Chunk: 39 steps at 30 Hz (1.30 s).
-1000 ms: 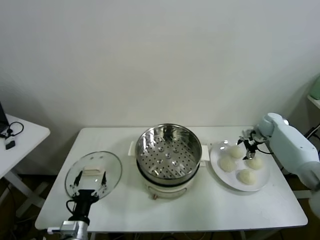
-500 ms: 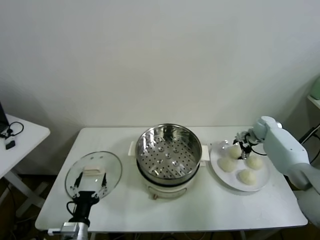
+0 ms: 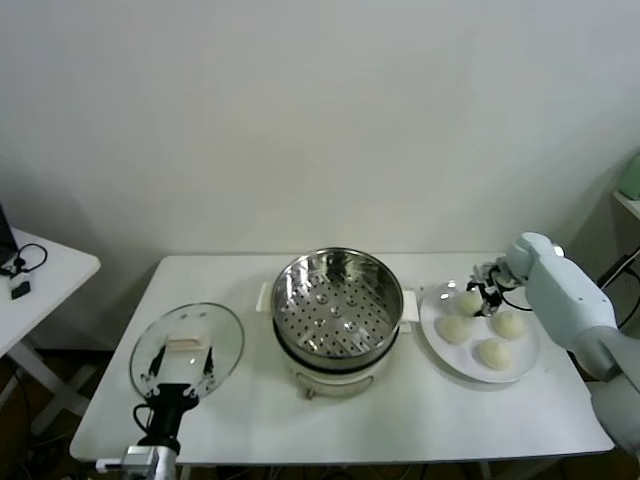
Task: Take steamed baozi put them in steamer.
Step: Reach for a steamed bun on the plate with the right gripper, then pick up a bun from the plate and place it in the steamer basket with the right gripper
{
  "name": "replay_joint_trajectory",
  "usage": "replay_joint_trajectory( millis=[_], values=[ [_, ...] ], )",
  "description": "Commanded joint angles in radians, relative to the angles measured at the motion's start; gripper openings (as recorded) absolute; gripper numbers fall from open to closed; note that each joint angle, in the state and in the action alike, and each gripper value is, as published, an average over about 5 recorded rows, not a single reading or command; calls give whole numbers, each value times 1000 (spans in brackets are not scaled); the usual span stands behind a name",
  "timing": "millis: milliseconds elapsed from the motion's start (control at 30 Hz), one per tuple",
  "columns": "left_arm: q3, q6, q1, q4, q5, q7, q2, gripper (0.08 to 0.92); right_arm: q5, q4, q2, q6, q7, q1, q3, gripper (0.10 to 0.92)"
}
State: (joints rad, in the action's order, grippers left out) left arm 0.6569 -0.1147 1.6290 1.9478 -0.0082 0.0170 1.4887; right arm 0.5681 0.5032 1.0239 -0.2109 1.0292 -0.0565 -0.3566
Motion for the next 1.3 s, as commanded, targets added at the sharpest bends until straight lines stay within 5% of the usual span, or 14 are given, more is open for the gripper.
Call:
replay_joint_trajectory(
  millis=[33, 333, 733, 1300],
  values=[
    [0, 0, 1, 1, 0, 0, 1, 823, 8, -3, 5, 1, 1, -2, 5, 688],
    [2, -4, 11, 7, 1, -1, 3, 823, -59, 99, -44, -18, 32, 34, -62, 679],
    [3, -1, 25, 23, 5, 3, 4, 823, -275, 487, -153, -82, 102, 367, -449, 669],
    [-1, 0, 38, 38, 22, 2, 9, 823, -216, 988, -41, -193, 110, 580, -665, 670]
  ],
)
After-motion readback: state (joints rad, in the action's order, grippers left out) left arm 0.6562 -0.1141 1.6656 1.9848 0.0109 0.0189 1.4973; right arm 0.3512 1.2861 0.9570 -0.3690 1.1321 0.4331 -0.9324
